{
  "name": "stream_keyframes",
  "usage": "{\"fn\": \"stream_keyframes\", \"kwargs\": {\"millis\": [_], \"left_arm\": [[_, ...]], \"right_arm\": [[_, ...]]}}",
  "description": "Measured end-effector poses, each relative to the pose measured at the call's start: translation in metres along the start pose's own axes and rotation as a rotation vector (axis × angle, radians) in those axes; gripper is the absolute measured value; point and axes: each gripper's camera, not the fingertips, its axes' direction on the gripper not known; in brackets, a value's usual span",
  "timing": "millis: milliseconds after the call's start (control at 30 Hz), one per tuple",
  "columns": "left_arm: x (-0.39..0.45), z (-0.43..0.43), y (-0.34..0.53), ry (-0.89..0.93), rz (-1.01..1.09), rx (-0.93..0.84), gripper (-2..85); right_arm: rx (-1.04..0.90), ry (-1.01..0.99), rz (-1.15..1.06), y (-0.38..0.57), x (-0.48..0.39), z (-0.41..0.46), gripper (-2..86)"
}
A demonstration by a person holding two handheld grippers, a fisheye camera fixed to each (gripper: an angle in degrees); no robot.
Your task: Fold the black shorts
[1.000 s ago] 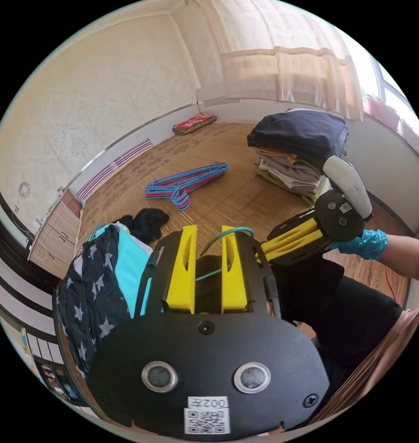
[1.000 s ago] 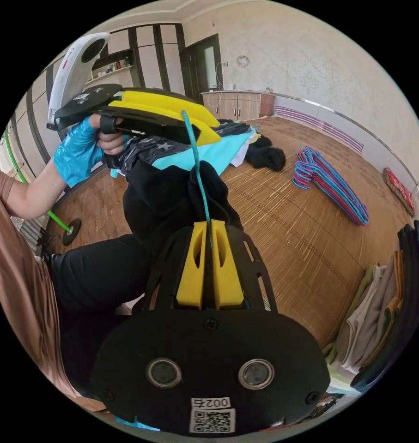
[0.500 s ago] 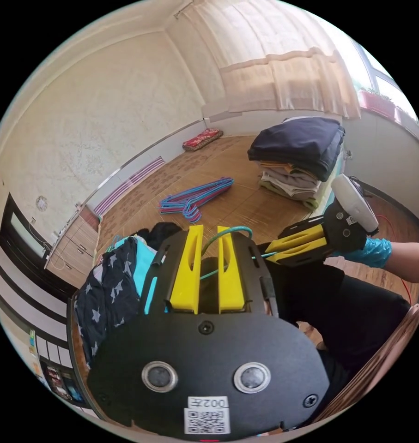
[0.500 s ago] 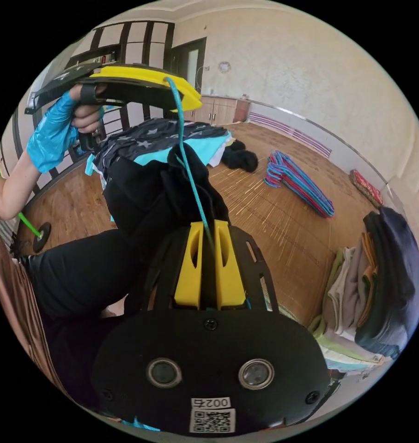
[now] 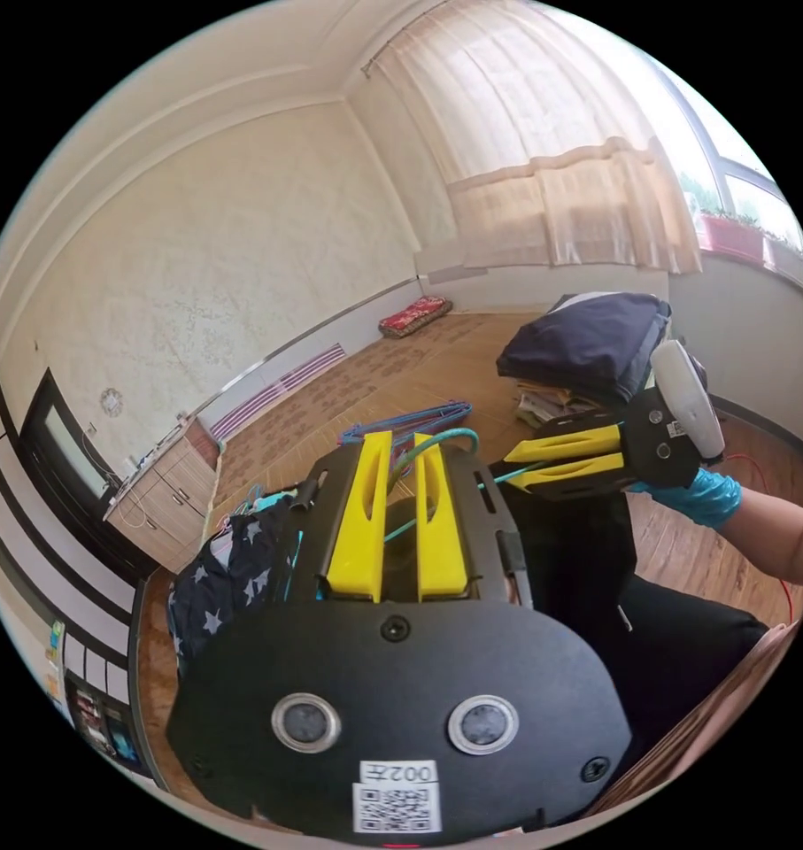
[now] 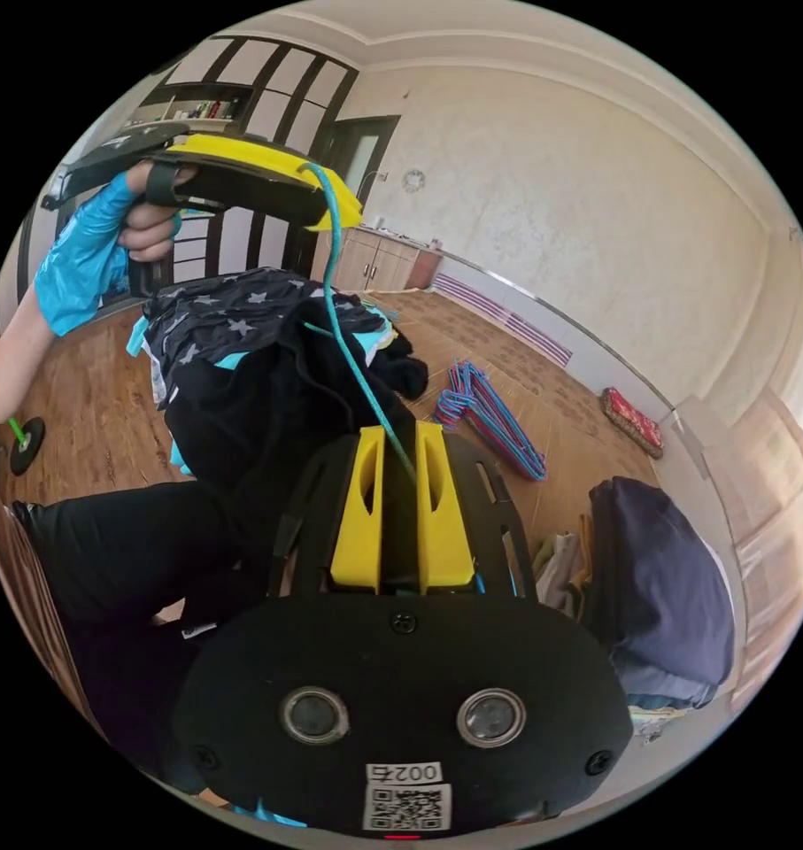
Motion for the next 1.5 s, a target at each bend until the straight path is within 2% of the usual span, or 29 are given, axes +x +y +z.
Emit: {"fn": "stream_keyframes", "kwargs": {"millis": [233,533,1167,1500], "left_arm": [[0.010,0.038,0.022,0.053,-0.013,-0.156,4.5],[0.019,0.044,0.023,0.067,0.020,-0.197,4.6],[0.035,0.029,0.027,0.065,0.017,-0.227,4.9],[0.045,0.015,0.036,-0.009,0.048,-0.219,3.7]], "right_arm": [[-0.099,-0.131,0.061,0.034,-0.007,0.019,7.2],[-0.138,-0.037,0.155,0.079,-0.004,-0.005,10.2],[-0.086,0.013,0.351,0.145,-0.014,-0.042,5.5],[-0.103,0.157,0.320,0.139,-0.030,-0.044,5.0]]}}
